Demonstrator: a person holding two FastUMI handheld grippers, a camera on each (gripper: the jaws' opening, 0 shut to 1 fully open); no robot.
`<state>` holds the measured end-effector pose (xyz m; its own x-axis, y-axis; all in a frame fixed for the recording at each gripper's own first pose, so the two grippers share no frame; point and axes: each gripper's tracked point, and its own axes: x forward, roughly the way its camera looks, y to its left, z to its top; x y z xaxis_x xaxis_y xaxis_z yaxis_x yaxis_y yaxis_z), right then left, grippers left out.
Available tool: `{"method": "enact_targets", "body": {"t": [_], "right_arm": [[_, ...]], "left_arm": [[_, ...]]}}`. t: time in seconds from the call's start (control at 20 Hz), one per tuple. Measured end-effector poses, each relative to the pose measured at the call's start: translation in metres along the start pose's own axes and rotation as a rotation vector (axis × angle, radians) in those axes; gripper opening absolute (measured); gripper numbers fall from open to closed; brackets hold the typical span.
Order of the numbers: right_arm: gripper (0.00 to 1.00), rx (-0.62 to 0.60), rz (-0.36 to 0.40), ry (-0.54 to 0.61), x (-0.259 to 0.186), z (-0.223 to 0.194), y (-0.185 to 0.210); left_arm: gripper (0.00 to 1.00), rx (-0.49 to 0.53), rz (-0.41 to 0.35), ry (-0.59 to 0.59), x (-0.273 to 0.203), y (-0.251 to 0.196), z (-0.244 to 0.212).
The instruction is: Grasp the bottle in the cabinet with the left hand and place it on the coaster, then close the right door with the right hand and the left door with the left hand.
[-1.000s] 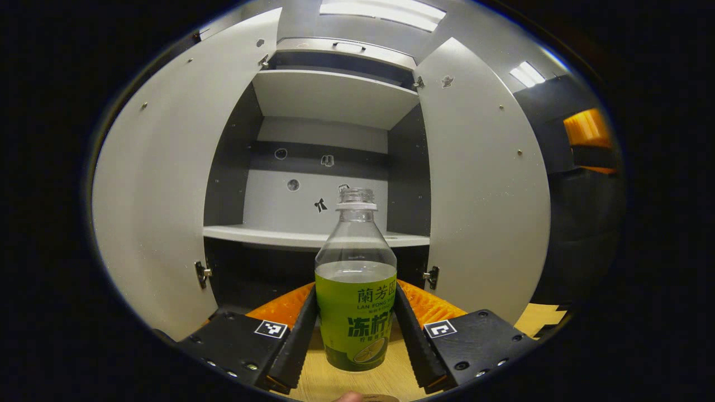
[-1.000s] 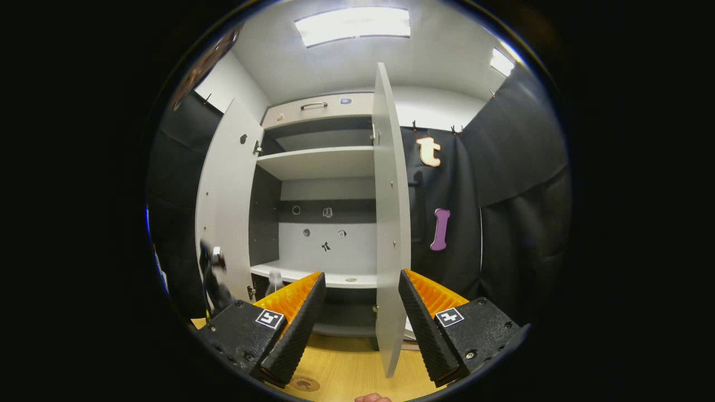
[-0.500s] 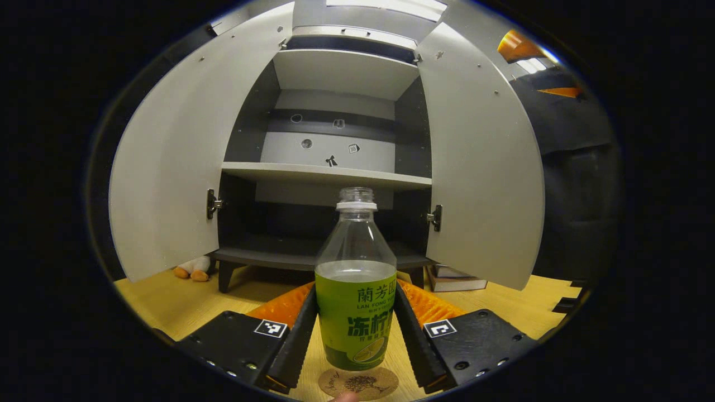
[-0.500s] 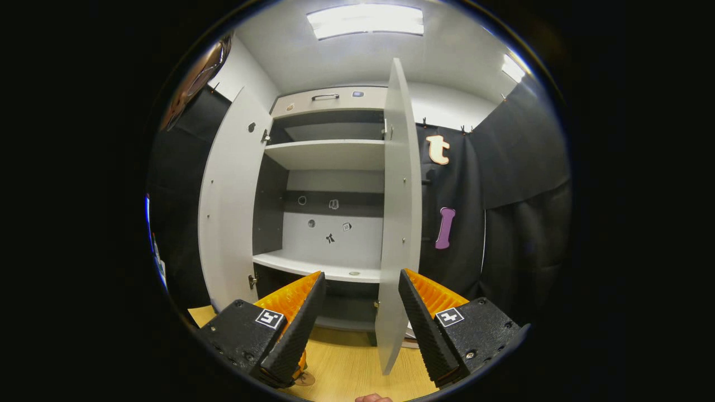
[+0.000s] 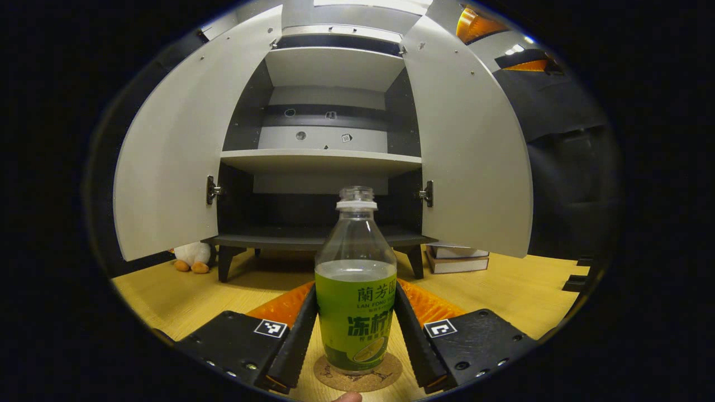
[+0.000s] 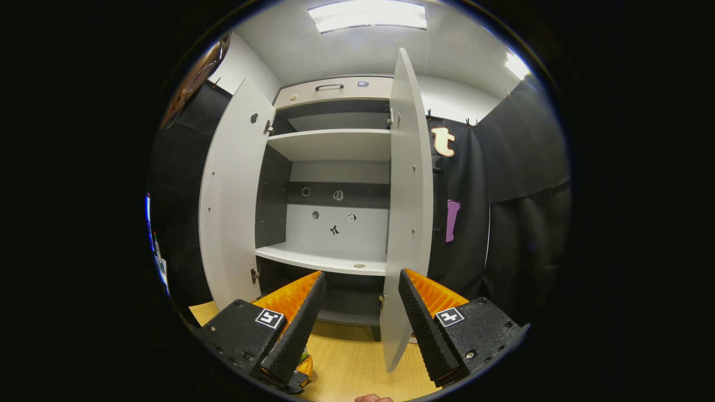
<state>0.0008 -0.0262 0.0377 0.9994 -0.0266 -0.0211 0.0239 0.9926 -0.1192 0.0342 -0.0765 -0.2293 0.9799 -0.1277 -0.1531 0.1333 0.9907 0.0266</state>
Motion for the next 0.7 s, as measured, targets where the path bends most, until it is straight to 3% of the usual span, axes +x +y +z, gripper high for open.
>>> {"method": "enact_targets", "body": {"t": [0.3, 0.55, 0.7], "right_arm": [[0.81, 0.010, 0.009, 0.009, 0.002, -0.003, 0.003], [0.81, 0.008, 0.012, 0.016, 0.002, -0.007, 0.003], [0.81, 0.007, 0.014, 0.027, 0.002, -0.011, 0.005]], "left_arm": [[0.77, -0.036, 0.000, 0.053, -0.006, 0.002, -0.009], [0.95, -0.079, -0.031, 0.097, -0.010, -0.002, -0.013], [0.95, -0.089, -0.013, 0.094, -0.019, 0.005, 0.002]]}}
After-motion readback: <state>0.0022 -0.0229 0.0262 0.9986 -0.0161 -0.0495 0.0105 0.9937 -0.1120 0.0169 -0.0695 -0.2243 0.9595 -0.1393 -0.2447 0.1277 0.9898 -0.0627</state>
